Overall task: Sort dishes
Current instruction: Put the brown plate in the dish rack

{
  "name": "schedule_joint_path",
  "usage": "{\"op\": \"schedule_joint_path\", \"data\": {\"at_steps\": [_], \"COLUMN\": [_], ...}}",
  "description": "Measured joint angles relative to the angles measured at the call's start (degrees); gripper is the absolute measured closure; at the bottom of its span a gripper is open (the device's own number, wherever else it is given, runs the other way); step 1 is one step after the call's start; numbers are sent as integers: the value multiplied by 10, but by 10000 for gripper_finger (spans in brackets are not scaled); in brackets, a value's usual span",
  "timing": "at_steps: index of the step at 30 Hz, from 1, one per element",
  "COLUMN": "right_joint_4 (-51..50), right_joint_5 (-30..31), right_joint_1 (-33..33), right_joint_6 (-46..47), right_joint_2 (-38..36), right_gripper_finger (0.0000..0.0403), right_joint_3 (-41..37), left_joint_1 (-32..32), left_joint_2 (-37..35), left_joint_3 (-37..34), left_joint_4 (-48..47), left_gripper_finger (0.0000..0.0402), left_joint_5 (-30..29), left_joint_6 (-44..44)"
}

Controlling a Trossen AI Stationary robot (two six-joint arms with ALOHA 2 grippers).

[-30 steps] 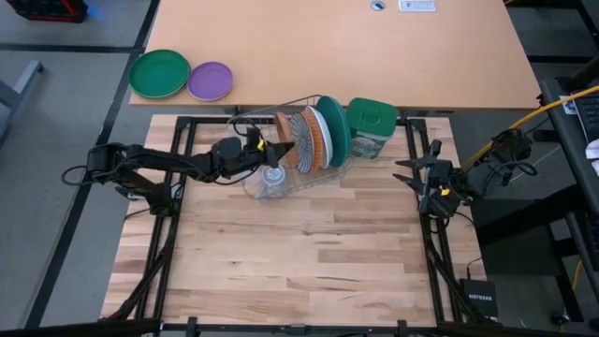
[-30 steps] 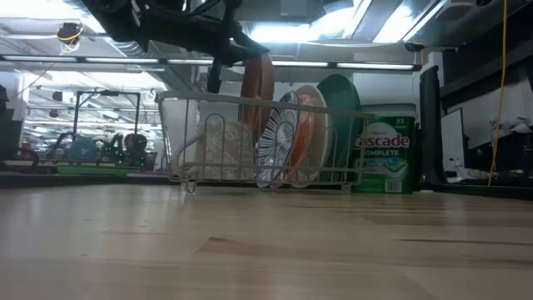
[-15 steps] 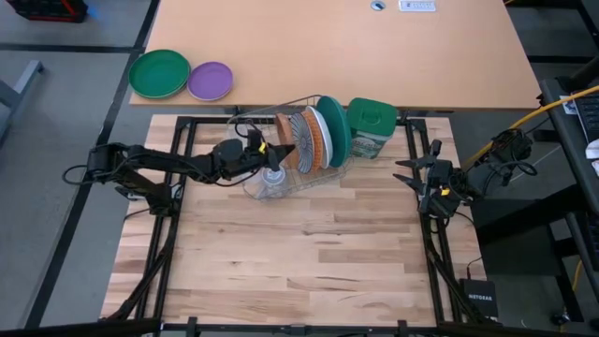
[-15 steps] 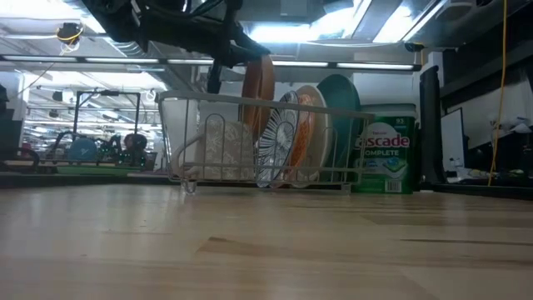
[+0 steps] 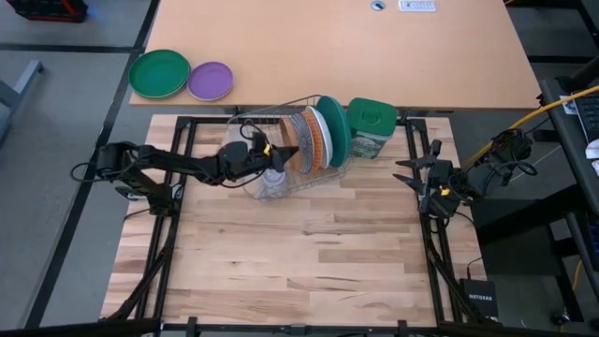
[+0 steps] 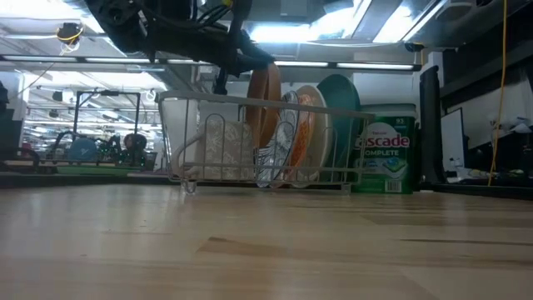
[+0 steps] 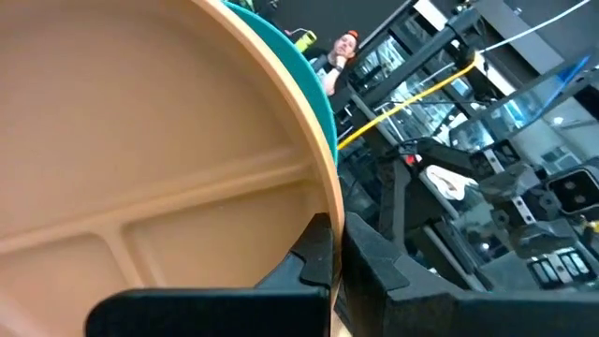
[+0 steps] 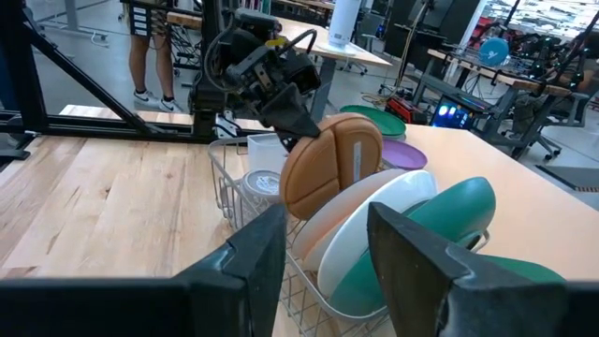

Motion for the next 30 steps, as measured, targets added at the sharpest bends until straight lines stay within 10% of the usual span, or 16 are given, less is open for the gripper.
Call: {"op": "schedule_joint_path", "data": {"at_steps": [30], "right_joint_4": [0], "right_joint_5": [-1], "right_joint_1": [0], "right_joint_6": [0], "right_joint_2": [0], "right_gripper_finger": [246], "right_joint_3": [0], "left_joint_1": [16], "left_joint_2": [0], "left_joint_3": [1], "left_joint_4": [-121], "left_gripper_finger": [338], "left_joint_5": [0], "left_joint_6": [-27]}}
